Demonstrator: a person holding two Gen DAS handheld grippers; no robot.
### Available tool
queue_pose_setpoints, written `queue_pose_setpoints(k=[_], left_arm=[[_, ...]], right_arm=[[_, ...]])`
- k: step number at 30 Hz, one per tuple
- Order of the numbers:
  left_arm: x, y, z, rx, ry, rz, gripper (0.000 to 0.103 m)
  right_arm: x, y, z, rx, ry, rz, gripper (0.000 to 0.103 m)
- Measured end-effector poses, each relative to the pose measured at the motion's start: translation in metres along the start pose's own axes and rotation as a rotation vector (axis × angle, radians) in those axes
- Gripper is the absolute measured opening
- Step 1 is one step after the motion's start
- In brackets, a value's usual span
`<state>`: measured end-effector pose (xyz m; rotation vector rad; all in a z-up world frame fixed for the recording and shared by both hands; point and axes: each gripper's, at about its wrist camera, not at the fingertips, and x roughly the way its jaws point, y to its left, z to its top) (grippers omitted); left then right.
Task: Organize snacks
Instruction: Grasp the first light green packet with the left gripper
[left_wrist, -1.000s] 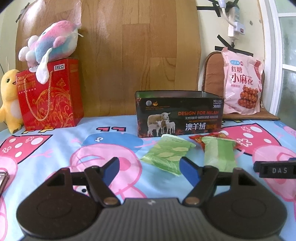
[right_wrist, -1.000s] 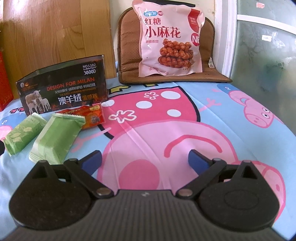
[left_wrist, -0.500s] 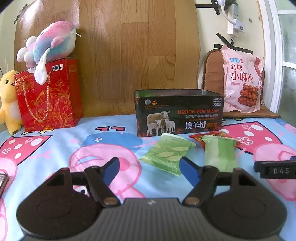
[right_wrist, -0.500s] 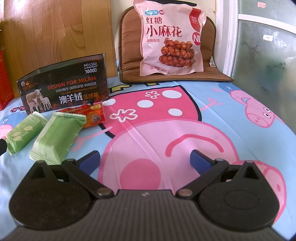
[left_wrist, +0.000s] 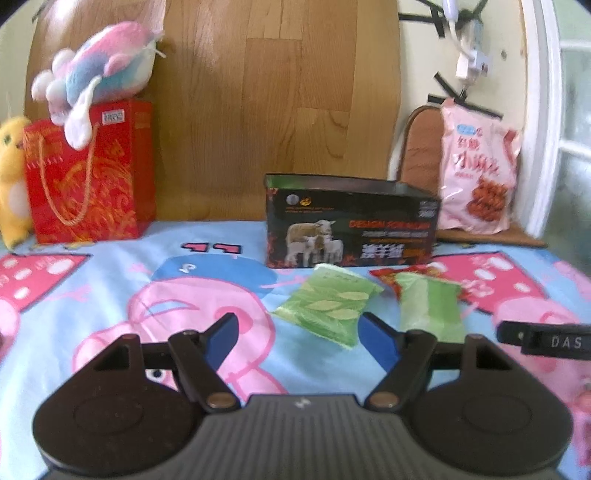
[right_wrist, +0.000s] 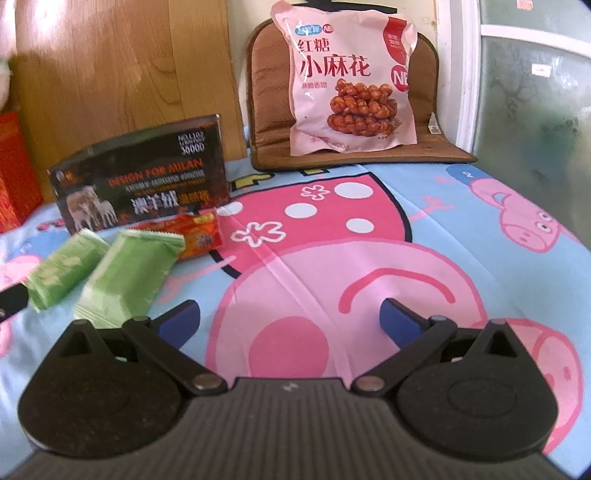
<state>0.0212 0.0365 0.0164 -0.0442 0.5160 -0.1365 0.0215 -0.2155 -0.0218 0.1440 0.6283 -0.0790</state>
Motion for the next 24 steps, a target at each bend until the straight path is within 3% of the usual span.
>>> queue_pose_setpoints(k=[4,6,7,9,10,11,14,17,22,23,24], left_arm=[[-0.001,0.015,0.002,-0.106,0.049,-0.185,0.069],[0.007,0.021,0.004,-0.176,0.122,-0.291,0.060],[0.011,0.020,0.005,-0.195,0.152,-0.330,0.058],[0.017,0.014,0.007,-0.200,0.202,-0.383,0.052],[0.019,0.009,0.007,-0.188,0.219,-0.397,0.052],[0.021,0.003,0.009,-0.177,0.236,-0.410,0.051],[0.035,-0.009,0.011,-0.204,0.291,-0.437,0.051],[0.044,-0.014,0.011,-0.228,0.298,-0.415,0.048],[0.044,-0.001,0.011,-0.309,0.302,-0.388,0.048],[0.042,0.004,0.011,-0.330,0.303,-0.388,0.052],[0.041,0.008,0.011,-0.344,0.304,-0.388,0.056]], right_arm=[[-0.012,-0.015,0.007,0.068,-0.073,0.174,0.103],[-0.010,-0.018,0.023,0.061,-0.066,0.279,0.101],[-0.007,-0.018,0.032,0.052,-0.060,0.332,0.098],[0.007,-0.014,0.053,0.014,-0.026,0.392,0.081],[0.016,-0.009,0.060,-0.004,0.002,0.416,0.073],[0.027,-0.007,0.067,-0.019,0.037,0.451,0.058],[0.064,0.002,0.078,-0.034,0.132,0.538,0.045],[0.082,0.010,0.072,-0.074,0.205,0.604,0.027],[0.062,-0.014,0.054,-0.088,0.261,0.702,0.020],[0.054,-0.018,0.051,-0.113,0.266,0.738,0.021],[0.047,-0.022,0.049,-0.152,0.271,0.780,0.028]])
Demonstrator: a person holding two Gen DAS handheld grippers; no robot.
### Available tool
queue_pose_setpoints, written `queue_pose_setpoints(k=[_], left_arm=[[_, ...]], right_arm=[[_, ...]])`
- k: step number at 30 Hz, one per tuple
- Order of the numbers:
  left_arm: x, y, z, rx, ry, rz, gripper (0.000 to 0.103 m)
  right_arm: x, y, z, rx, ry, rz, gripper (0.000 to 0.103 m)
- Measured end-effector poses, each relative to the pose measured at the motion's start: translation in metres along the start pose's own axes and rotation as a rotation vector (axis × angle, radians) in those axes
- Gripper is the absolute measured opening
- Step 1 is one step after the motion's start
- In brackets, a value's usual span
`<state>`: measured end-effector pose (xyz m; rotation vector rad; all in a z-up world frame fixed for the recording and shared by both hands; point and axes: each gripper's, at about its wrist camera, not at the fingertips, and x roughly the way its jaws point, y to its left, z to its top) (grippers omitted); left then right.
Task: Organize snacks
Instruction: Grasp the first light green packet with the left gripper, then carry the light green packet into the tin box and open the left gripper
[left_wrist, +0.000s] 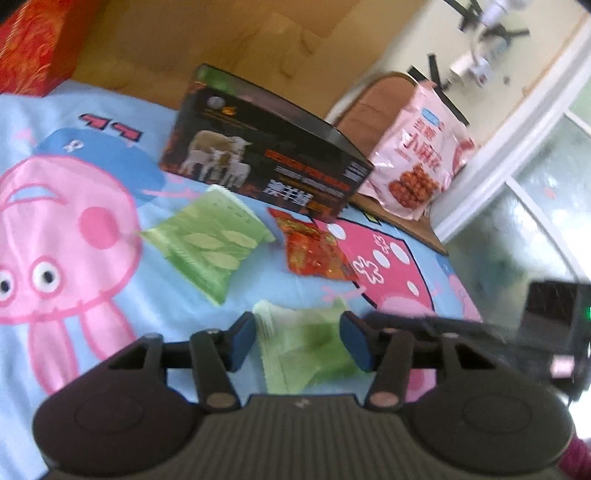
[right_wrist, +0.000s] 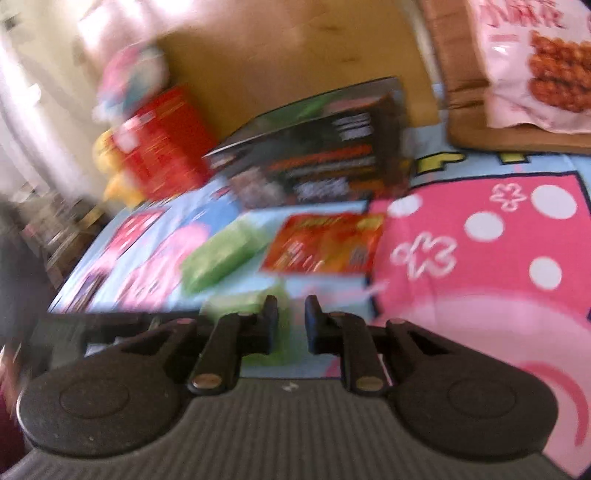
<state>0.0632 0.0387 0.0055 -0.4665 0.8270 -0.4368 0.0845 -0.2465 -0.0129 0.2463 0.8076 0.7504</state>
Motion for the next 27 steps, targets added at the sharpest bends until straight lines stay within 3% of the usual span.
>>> queue_pose_setpoints(k=[1,3,4,7,8,9,10,11,12,15,18,21,24,27], left_arm=[[-0.003,0.002,0.001,-0.012,0.000,-0.004,0.058],[-0.007,0.001,0.000,-0.020,0.005,-0.011,0.063],[-0.007,-0.002,0.000,-0.012,0.010,-0.008,0.063],[0.002,-0.015,-0.004,0.033,0.040,0.030,0.061],[0.003,-0.020,-0.006,0.060,0.040,0.052,0.052],[0.006,-0.026,-0.007,0.094,0.050,0.069,0.044],[0.007,-0.028,-0.007,0.105,0.058,0.070,0.044],[0.007,-0.029,-0.006,0.097,0.065,0.074,0.043],[0.006,-0.029,-0.003,0.089,0.068,0.082,0.042],[-0.010,-0.038,0.023,0.127,-0.007,0.079,0.041],[-0.023,-0.053,0.068,0.176,-0.112,0.041,0.041],[-0.006,-0.064,0.116,0.226,-0.169,0.042,0.041],[0.034,-0.055,0.153,0.209,-0.153,0.058,0.041],[0.075,-0.041,0.167,0.169,-0.105,0.073,0.042]], right_arm=[[-0.005,0.003,-0.001,-0.042,0.012,0.025,0.039],[-0.016,0.014,-0.006,-0.149,-0.019,-0.020,0.086],[-0.019,0.020,-0.007,-0.206,-0.043,-0.050,0.090],[-0.013,0.036,-0.011,-0.339,-0.018,-0.041,0.090],[-0.007,0.042,-0.013,-0.359,0.004,-0.023,0.089],[0.002,0.047,-0.016,-0.375,0.038,-0.012,0.078],[0.012,0.048,-0.017,-0.381,0.072,-0.010,0.067],[0.015,0.056,-0.023,-0.417,0.028,-0.042,0.056],[0.019,0.062,-0.025,-0.451,0.021,-0.075,0.054],[0.020,0.070,-0.012,-0.451,-0.010,-0.064,0.046],[0.009,0.072,0.022,-0.451,-0.144,-0.067,0.045],[0.011,0.067,0.064,-0.434,-0.253,-0.096,0.045],[0.032,0.049,0.099,-0.401,-0.290,-0.160,0.045],[0.059,0.029,0.117,-0.372,-0.272,-0.241,0.046]])
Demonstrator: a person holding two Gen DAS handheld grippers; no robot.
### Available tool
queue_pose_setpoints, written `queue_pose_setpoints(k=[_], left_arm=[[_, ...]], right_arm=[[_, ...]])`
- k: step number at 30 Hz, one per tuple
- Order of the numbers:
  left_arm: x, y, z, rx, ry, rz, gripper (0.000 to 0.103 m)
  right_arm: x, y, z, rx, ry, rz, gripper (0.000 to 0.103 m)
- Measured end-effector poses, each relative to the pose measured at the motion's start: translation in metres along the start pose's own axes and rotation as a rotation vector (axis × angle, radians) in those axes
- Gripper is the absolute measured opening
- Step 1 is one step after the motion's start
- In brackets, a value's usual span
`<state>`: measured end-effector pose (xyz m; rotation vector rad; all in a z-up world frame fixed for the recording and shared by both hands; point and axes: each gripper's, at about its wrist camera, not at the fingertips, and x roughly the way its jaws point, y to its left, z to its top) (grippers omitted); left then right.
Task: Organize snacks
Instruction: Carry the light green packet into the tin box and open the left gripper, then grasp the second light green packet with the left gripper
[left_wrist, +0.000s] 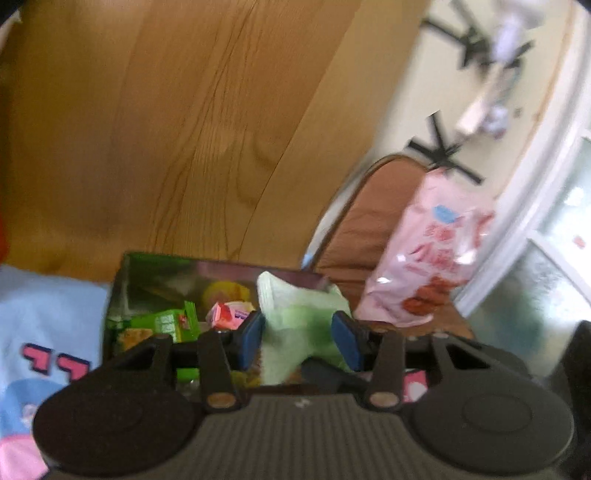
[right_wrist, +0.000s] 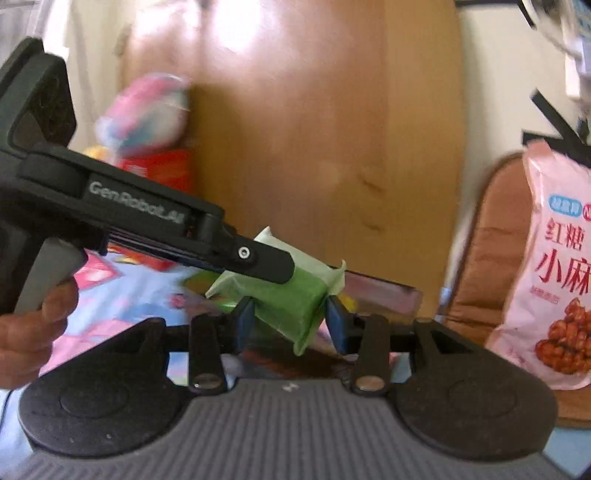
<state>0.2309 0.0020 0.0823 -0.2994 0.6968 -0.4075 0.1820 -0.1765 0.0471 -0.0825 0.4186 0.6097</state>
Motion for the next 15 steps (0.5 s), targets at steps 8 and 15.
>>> queue_pose_setpoints(k=[8,15], left_arm=[[-0.043,0.029,-0.025,-0.070,-0.060,-0.022,0.060],[-0.116,0.071,-0.111,-0.318,-0.007,0.045,0.059]], right_arm=[[-0.019,-0.024,-0.018,0.123,-0.065,-0.133,0.069],[0.000,0.019,-0.036,0.128,0.135,0.234,0.054]])
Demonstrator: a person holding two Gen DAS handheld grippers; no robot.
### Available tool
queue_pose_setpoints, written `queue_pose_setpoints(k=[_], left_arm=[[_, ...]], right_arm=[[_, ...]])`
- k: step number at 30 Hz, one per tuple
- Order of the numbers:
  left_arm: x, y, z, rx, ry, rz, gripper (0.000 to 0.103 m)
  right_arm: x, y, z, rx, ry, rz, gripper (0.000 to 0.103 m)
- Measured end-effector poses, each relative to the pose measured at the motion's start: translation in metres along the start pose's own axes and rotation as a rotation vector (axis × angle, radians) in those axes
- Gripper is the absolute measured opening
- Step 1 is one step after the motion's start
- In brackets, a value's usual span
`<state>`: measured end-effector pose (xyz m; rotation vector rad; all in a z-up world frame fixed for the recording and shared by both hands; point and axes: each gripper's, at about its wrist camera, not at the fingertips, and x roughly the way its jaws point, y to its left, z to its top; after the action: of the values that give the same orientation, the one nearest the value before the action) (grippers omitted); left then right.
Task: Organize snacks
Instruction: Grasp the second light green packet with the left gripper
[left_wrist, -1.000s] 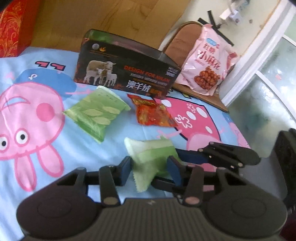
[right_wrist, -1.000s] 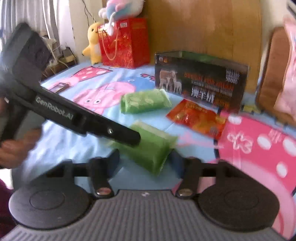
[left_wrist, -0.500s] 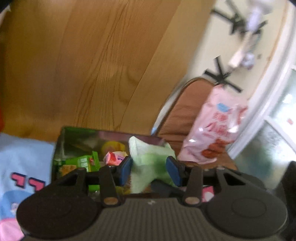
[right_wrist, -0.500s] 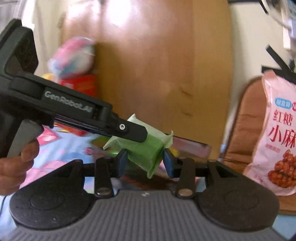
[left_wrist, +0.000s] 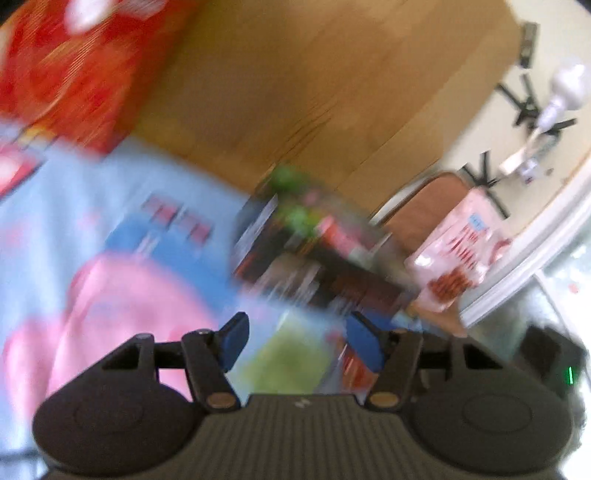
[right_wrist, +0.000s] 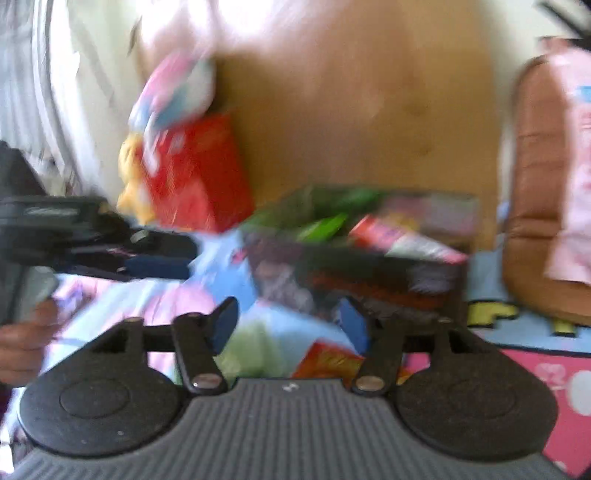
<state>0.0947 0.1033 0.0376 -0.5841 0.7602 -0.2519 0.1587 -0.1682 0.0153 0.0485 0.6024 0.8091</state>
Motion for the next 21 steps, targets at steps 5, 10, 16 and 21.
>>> queue_pose_setpoints(k=[5,10,16,21], left_arm=[[0.005,0.016,-0.028,-0.102,0.078,0.005,0.056],[0.016,0.021,-0.032,-0.103,0.106,-0.013,0.019],[-0.002,0.003,-0.056,0.036,0.192,-0.040,0.020],[-0.033,-0.003,-0.076,0.138,0.190,-0.038,0.044]], right_arm=[[0.041,0.001,0.004,0.055,0.085,0.000,0.044],[0.021,0.007,-0.014,0.188,0.141,0.059,0.032],[-0.037,0.052,-0.048,0.126,0.100,0.064,0.036],[-0.077,0.086,-0.079,-0.055,0.078,-0.004,0.059]])
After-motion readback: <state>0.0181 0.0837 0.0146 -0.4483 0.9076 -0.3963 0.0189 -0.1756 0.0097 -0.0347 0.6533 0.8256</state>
